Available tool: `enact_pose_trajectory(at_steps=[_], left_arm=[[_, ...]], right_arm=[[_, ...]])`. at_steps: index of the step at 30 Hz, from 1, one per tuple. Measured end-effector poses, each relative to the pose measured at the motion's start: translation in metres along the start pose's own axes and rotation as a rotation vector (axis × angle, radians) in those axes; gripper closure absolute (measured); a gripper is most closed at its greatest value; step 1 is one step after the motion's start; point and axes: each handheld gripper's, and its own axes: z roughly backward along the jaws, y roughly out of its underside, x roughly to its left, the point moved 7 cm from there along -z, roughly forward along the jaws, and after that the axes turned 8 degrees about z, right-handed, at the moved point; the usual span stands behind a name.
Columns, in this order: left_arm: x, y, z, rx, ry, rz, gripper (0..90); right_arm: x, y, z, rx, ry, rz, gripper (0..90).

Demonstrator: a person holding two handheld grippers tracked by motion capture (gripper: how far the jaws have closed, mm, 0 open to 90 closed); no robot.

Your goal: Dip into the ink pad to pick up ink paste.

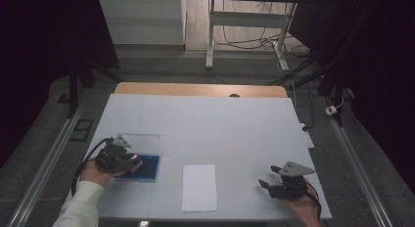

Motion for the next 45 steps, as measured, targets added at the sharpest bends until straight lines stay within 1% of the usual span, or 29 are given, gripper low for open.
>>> enact_pose_trajectory(at_steps=[1, 2, 4, 7, 11, 14, 16, 21, 25, 27, 31, 38, 43, 45], left_arm=[[0.000, -0.001, 0.001, -0.009, 0.004, 0.000, 70.4], [-0.002, -0.003, 0.003, -0.019, 0.010, 0.002, 70.4], [-0.004, -0.006, 0.008, -0.023, 0.009, -0.007, 70.3], [-0.009, -0.011, 0.019, -0.034, 0.018, -0.017, 70.3], [-0.013, -0.018, 0.034, -0.048, 0.012, -0.027, 70.2], [-0.015, -0.019, 0.038, -0.051, 0.010, -0.034, 70.2], [-0.016, -0.018, 0.037, -0.049, 0.019, -0.034, 70.2], [-0.016, -0.015, 0.029, -0.027, 0.019, -0.029, 70.2], [-0.015, -0.013, 0.021, -0.009, 0.003, -0.028, 70.2], [-0.015, -0.010, 0.017, 0.000, 0.002, -0.029, 70.1], [-0.013, -0.007, 0.009, 0.011, -0.001, -0.017, 70.1], [-0.010, -0.005, 0.005, 0.018, -0.011, -0.007, 70.1], [-0.010, -0.004, 0.001, 0.038, -0.011, -0.010, 70.1], [-0.011, -0.002, -0.001, 0.047, -0.014, -0.019, 70.2]], right_arm=[[-0.001, 0.000, 0.001, -0.011, 0.002, -0.011, 28.1], [-0.003, 0.001, 0.002, -0.006, 0.012, -0.010, 28.1], [-0.003, 0.001, 0.002, -0.013, 0.005, -0.018, 28.1], [-0.003, 0.001, 0.002, -0.010, 0.006, -0.015, 28.1], [-0.002, 0.001, 0.003, -0.007, 0.009, -0.008, 28.2], [-0.002, 0.001, 0.002, -0.006, 0.007, -0.009, 28.2], [-0.002, 0.002, 0.002, -0.002, 0.004, -0.008, 28.1], [-0.002, 0.002, 0.002, -0.004, 0.004, -0.007, 28.2], [-0.002, 0.002, 0.002, -0.002, 0.004, -0.007, 28.2], [-0.002, 0.003, 0.002, 0.003, 0.003, -0.005, 28.3], [-0.002, 0.003, 0.002, 0.003, 0.002, -0.004, 28.3], [-0.002, 0.004, 0.001, 0.007, 0.001, -0.003, 28.3], [-0.002, 0.003, 0.001, -0.002, 0.003, -0.004, 28.4], [-0.002, 0.003, 0.001, -0.003, 0.003, -0.004, 28.4]])
